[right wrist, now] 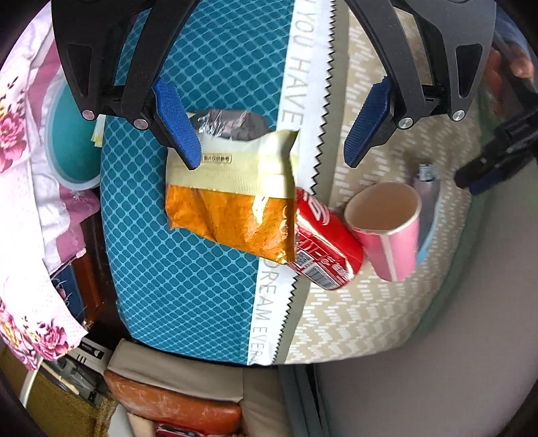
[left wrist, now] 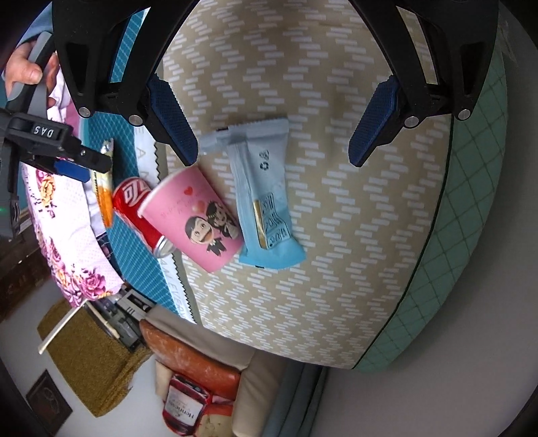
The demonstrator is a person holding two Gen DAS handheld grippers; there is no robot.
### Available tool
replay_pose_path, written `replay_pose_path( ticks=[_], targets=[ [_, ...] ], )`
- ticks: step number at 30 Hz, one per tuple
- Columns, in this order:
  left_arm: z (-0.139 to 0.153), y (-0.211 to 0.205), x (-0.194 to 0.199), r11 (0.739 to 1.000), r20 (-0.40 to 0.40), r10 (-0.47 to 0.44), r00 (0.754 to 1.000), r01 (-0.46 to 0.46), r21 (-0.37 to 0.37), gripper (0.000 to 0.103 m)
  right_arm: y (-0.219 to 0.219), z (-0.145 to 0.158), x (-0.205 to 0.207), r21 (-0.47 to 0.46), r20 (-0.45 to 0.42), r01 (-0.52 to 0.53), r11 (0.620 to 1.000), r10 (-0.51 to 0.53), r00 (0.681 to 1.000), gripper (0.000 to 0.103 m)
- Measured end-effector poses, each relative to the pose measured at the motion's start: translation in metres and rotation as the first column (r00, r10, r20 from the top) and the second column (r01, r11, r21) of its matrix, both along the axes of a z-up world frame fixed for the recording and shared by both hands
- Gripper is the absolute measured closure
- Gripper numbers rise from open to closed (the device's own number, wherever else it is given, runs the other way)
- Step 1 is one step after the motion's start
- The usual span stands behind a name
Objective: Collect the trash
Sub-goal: 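Move both open tools back over the cups, can and chip bag on the table, then grasp the blue wrapper with the left tool while the right tool grasps the orange chip bag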
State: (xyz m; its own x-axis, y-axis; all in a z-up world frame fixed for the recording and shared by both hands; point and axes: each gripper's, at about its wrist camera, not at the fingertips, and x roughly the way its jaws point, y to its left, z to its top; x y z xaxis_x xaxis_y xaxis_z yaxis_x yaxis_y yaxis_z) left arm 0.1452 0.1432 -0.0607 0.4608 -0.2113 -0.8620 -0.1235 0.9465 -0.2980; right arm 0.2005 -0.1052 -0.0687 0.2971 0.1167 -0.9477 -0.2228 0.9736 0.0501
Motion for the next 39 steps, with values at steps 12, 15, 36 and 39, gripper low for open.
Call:
replay_pose_path(
  ticks=[12, 15, 36, 39],
  targets=[
    [-0.022, -0.002, 0.026, 0.999, -0.049, 0.023, 0.999, -0.021, 0.044, 0.012, -0.013, -0.005, -0.003, 0.0, 0.063, -0.031, 1.0, 0.031, 0.998, 0.06],
    [-0.027, -0.004, 0.033, 0.998, -0.055, 0.029, 0.998, -0.026, 0.057, 0.012, -0.02, -0.001, -0.005, 0.032, 0.072, -0.017, 0.999, 0.014, 0.997, 0.09],
    [-0.035, -0.02, 0.03, 0.983, -0.031, 0.045, 0.999, -0.039, 0.18, 0.076, -0.049, 0.023, -0.019, 0.17, 0.114, 0.01, 0.985, -0.029, 0.993, 0.06],
    [-0.035, -0.012, 0.024, 0.985, -0.026, 0.045, 0.999, -0.04, 0.167, 0.076, -0.039, 0.026, -0.017, 0.097, 0.16, -0.03, 0.995, 0.014, 0.987, 0.034]
  ],
)
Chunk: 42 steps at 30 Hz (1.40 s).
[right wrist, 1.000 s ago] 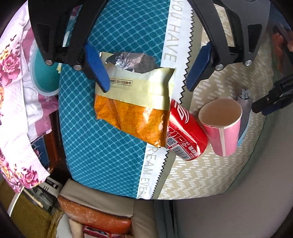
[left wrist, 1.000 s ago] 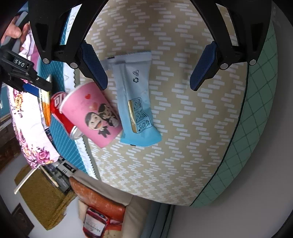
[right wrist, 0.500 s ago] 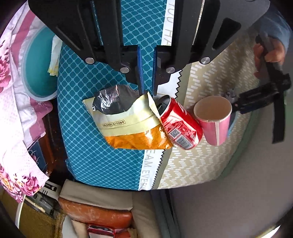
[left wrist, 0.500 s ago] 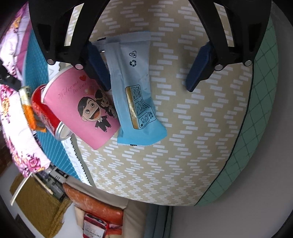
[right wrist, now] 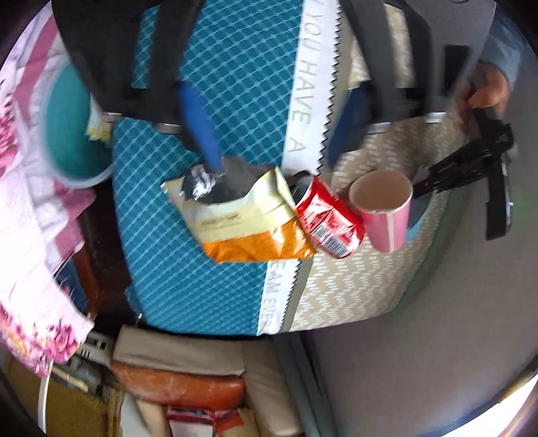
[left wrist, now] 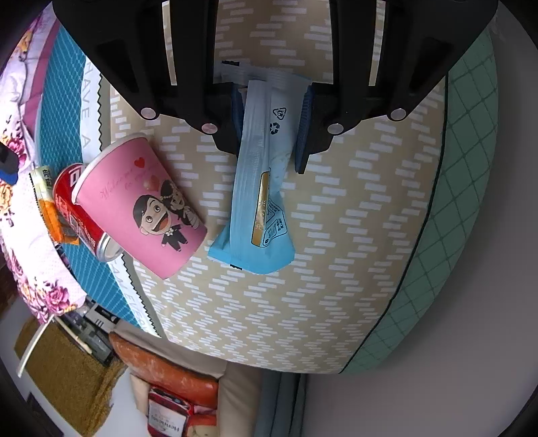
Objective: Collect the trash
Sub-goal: 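Grasp the blue wrapper with the left tool while the right tool grasps the orange chip bag, then carry the wrapper and chip bag over the teal bin and release both inside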
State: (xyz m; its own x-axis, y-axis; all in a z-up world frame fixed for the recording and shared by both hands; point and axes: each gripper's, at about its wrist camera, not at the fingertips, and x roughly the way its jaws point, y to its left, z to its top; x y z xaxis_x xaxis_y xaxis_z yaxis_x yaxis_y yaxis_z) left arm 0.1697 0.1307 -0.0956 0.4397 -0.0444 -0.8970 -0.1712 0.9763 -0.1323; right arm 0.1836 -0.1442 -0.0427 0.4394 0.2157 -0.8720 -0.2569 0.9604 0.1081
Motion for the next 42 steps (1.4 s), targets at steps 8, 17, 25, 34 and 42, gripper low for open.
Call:
replay_pose_path(
  ticks=[8, 17, 25, 34, 42],
  targets=[
    [0.001, 0.012, -0.012, 0.998, 0.01, -0.043, 0.999, 0.043, -0.036, 0.076, 0.046, -0.028, 0.022, -0.334, -0.04, -0.24, 0.912, 0.241, 0.97, 0.026],
    [0.015, 0.022, -0.013, 0.996, 0.037, -0.052, 0.998, 0.054, -0.074, 0.076, 0.057, -0.053, 0.029, -0.385, -0.044, -0.282, 0.879, 0.288, 0.957, 0.077],
    [0.038, 0.024, -0.036, 0.994, 0.072, -0.045, 0.996, 0.052, -0.098, 0.076, 0.038, -0.037, 0.015, -0.279, 0.01, -0.203, 0.939, 0.214, 0.977, 0.099],
    [0.071, 0.018, -0.042, 0.995, 0.112, -0.061, 0.992, 0.069, -0.07, 0.076, 0.009, -0.019, 0.016, -0.163, 0.002, -0.133, 0.978, 0.136, 0.991, 0.069],
    [0.087, -0.011, 0.01, 0.986, 0.149, -0.117, 0.982, 0.133, -0.103, 0.076, -0.03, -0.029, 0.046, -0.128, 0.022, -0.027, 0.991, 0.03, 0.999, 0.04]
  ],
)
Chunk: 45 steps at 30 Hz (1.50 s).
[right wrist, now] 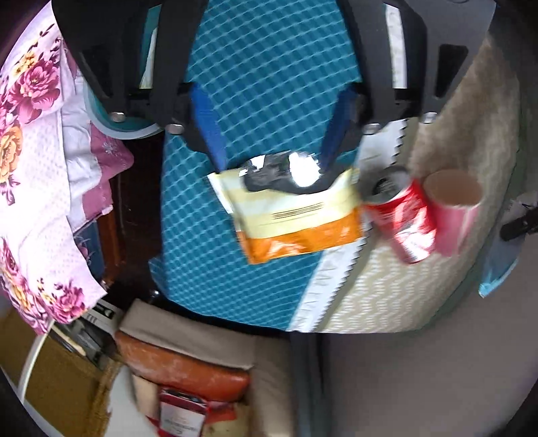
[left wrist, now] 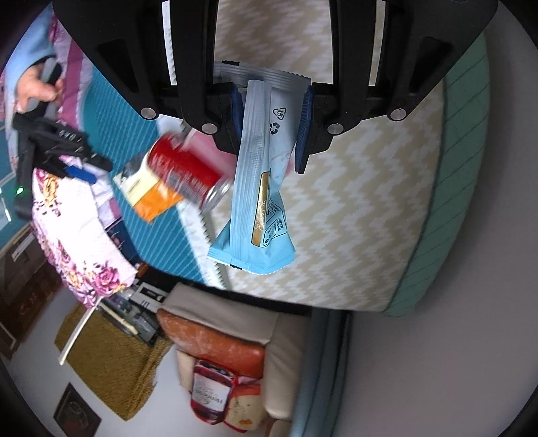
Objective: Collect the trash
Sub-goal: 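Carry the wrapper and chip bag over the teal bin and release both inside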
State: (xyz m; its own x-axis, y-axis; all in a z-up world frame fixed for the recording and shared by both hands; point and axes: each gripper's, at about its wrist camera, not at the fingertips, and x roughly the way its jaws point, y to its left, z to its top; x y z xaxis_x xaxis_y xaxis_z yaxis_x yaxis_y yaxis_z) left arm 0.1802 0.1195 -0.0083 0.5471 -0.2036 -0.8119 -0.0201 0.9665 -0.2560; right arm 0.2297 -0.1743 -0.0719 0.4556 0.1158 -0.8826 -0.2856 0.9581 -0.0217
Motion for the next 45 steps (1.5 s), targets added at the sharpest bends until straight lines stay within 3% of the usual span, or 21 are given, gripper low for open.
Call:
replay_pose_path(
  ticks=[3, 7, 14, 19, 20, 21, 22, 26, 30, 38, 45],
  targets=[
    [-0.003, -0.011, 0.016, 1.0, -0.005, -0.013, 1.0, 0.012, -0.018, 0.076, -0.023, -0.002, 0.012, 0.094, -0.029, 0.039, 0.995, -0.036, 0.999, 0.034],
    [-0.009, -0.022, 0.037, 1.0, -0.021, -0.021, 1.0, 0.021, -0.018, 0.076, -0.053, -0.002, 0.04, 0.246, -0.075, 0.127, 0.961, -0.112, 0.991, 0.029],
    [-0.012, -0.036, 0.058, 0.999, -0.022, -0.034, 0.999, 0.034, -0.003, 0.076, -0.048, -0.023, 0.071, 0.254, -0.134, 0.1, 0.962, -0.068, 0.989, 0.028],
    [-0.013, -0.038, 0.062, 0.999, -0.022, -0.033, 0.999, 0.033, 0.003, 0.076, -0.044, -0.034, 0.071, 0.224, -0.155, 0.095, 0.97, -0.061, 0.986, 0.028],
    [-0.013, -0.038, 0.062, 1.0, -0.024, -0.03, 0.999, 0.03, 0.002, 0.076, -0.044, -0.037, 0.069, 0.212, -0.16, 0.097, 0.972, -0.063, 0.985, 0.031],
    [-0.014, -0.038, 0.062, 1.0, -0.026, -0.028, 0.999, 0.028, 0.001, 0.076, -0.042, -0.042, 0.067, 0.187, -0.174, 0.099, 0.977, -0.066, 0.982, 0.039],
    [-0.015, -0.037, 0.061, 1.0, -0.027, -0.026, 0.999, 0.026, 0.0, 0.076, -0.038, -0.04, 0.062, 0.157, -0.136, 0.087, 0.984, -0.066, 0.989, 0.048],
    [-0.016, -0.04, 0.058, 1.0, -0.027, -0.027, 0.999, 0.027, -0.005, 0.075, -0.024, -0.043, 0.055, 0.08, -0.109, 0.064, 0.995, -0.055, 0.993, 0.067],
    [-0.016, -0.041, 0.05, 1.0, -0.023, -0.025, 0.999, 0.025, -0.008, 0.076, -0.025, -0.042, 0.049, 0.063, -0.101, 0.076, 0.995, -0.07, 0.992, 0.09],
    [-0.002, -0.055, 0.034, 0.999, -0.003, -0.052, 0.999, 0.052, -0.008, 0.075, -0.043, -0.024, 0.02, 0.144, -0.079, 0.125, 0.982, -0.115, 0.99, 0.092],
    [0.01, -0.109, 0.017, 0.989, 0.009, -0.149, 0.989, 0.149, 0.006, 0.075, -0.087, 0.008, -0.021, 0.195, -0.005, 0.207, 0.959, -0.21, 0.978, 0.092]
  ],
)
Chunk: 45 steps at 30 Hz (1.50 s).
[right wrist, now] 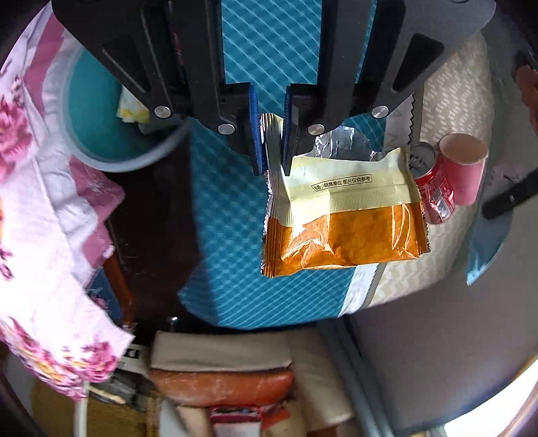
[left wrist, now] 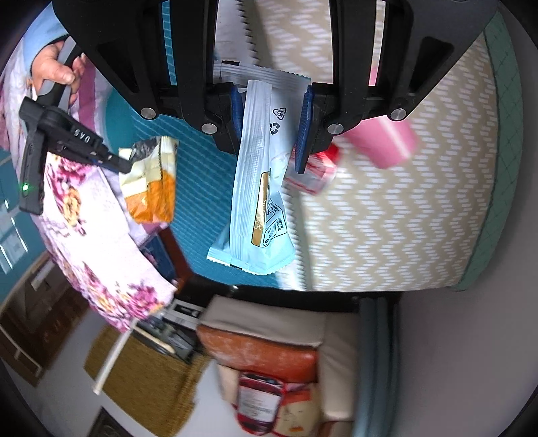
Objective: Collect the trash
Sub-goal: 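Carry the wrapper and chip bag over the teal bin and release both inside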
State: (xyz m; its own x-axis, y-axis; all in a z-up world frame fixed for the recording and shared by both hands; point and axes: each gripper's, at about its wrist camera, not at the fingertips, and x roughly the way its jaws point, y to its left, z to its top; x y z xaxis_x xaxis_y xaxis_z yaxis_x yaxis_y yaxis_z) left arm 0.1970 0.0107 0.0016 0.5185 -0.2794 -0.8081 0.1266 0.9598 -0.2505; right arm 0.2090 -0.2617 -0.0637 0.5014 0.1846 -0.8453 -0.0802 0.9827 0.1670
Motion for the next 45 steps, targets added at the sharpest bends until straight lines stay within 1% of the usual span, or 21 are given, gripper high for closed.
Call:
replay_pose_path(
  ticks=[1, 3, 4, 7, 8, 13, 17, 19, 20, 25, 30, 31, 32, 33, 35, 37, 38, 40, 45],
  targets=[
    [0.001, -0.012, -0.003, 1.0, 0.0, -0.018, 1.0, 0.018, 0.004, 0.075, 0.001, -0.001, 0.001, 0.0, 0.003, 0.004, 1.0, -0.004, 1.0, 0.092],
    [0.001, -0.032, -0.008, 0.999, -0.003, -0.047, 0.999, 0.047, 0.011, 0.075, -0.019, 0.005, -0.014, 0.006, 0.024, 0.046, 0.999, -0.046, 0.999, 0.092],
    [0.0, -0.043, -0.01, 0.998, -0.007, -0.064, 0.998, 0.064, 0.015, 0.075, -0.021, 0.006, -0.015, 0.007, 0.025, 0.051, 0.999, -0.051, 0.998, 0.092],
    [-0.006, -0.076, -0.016, 0.994, -0.022, -0.109, 0.994, 0.109, 0.026, 0.075, -0.046, 0.012, -0.031, 0.014, 0.034, 0.097, 0.995, -0.097, 0.995, 0.092],
    [-0.008, -0.086, -0.018, 0.992, -0.026, -0.122, 0.992, 0.123, 0.03, 0.075, -0.061, 0.014, -0.044, 0.022, 0.04, 0.125, 0.992, -0.126, 0.991, 0.092],
    [-0.019, -0.142, -0.028, 0.977, -0.056, -0.199, 0.978, 0.202, 0.061, 0.075, -0.105, 0.019, -0.072, 0.048, 0.051, 0.179, 0.983, -0.181, 0.982, 0.092],
    [-0.03, -0.181, -0.033, 0.964, -0.08, -0.246, 0.966, 0.252, 0.081, 0.075, -0.135, 0.017, -0.091, 0.055, 0.055, 0.213, 0.976, -0.216, 0.975, 0.092],
    [-0.038, -0.201, -0.034, 0.957, -0.101, -0.266, 0.959, 0.275, 0.088, 0.075, -0.145, 0.015, -0.097, 0.061, 0.054, 0.223, 0.973, -0.227, 0.972, 0.092],
    [-0.043, -0.21, -0.034, 0.954, -0.116, -0.277, 0.954, 0.287, 0.087, 0.075, -0.157, 0.014, -0.103, 0.069, 0.052, 0.241, 0.968, -0.244, 0.968, 0.092],
    [-0.059, -0.248, -0.039, 0.935, -0.159, -0.322, 0.933, 0.34, 0.098, 0.075, -0.182, 0.012, -0.118, 0.087, 0.049, 0.279, 0.956, -0.284, 0.958, 0.092],
    [-0.07, -0.271, -0.037, 0.921, -0.179, -0.354, 0.918, 0.375, 0.103, 0.075, -0.202, 0.005, -0.126, 0.097, 0.038, 0.312, 0.945, -0.317, 0.948, 0.092],
    [-0.071, -0.273, -0.037, 0.92, -0.181, -0.358, 0.916, 0.38, 0.1, 0.073, -0.204, 0.004, -0.126, 0.098, 0.036, 0.315, 0.944, -0.319, 0.947, 0.092],
    [-0.072, -0.275, -0.037, 0.919, -0.182, -0.361, 0.915, 0.383, 0.098, 0.067, -0.206, 0.003, -0.126, 0.098, 0.034, 0.317, 0.943, -0.322, 0.946, 0.092],
    [-0.072, -0.278, -0.036, 0.918, -0.179, -0.364, 0.914, 0.385, 0.096, 0.063, -0.208, 0.001, -0.126, 0.098, 0.032, 0.32, 0.942, -0.324, 0.945, 0.092],
    [-0.072, -0.28, -0.036, 0.918, -0.171, -0.366, 0.915, 0.385, 0.098, 0.037, -0.21, 0.0, -0.126, 0.097, 0.03, 0.323, 0.941, -0.327, 0.944, 0.092],
    [-0.071, -0.279, -0.037, 0.92, -0.148, -0.358, 0.922, 0.376, 0.111, 0.03, -0.211, -0.002, -0.125, 0.094, 0.029, 0.324, 0.941, -0.328, 0.944, 0.092],
    [-0.07, -0.278, -0.037, 0.921, -0.146, -0.356, 0.923, 0.373, 0.112, 0.023, -0.211, -0.003, -0.124, 0.088, 0.026, 0.321, 0.943, -0.325, 0.945, 0.092],
    [-0.07, -0.274, -0.035, 0.926, -0.144, -0.343, 0.928, 0.36, 0.113, 0.017, -0.209, -0.004, -0.121, 0.084, 0.022, 0.322, 0.943, -0.325, 0.946, 0.092],
    [-0.073, -0.257, -0.034, 0.937, -0.165, -0.321, 0.933, 0.338, 0.09, 0.014, -0.203, -0.008, -0.115, 0.068, 0.005, 0.315, 0.947, -0.316, 0.949, 0.092]
  ],
)
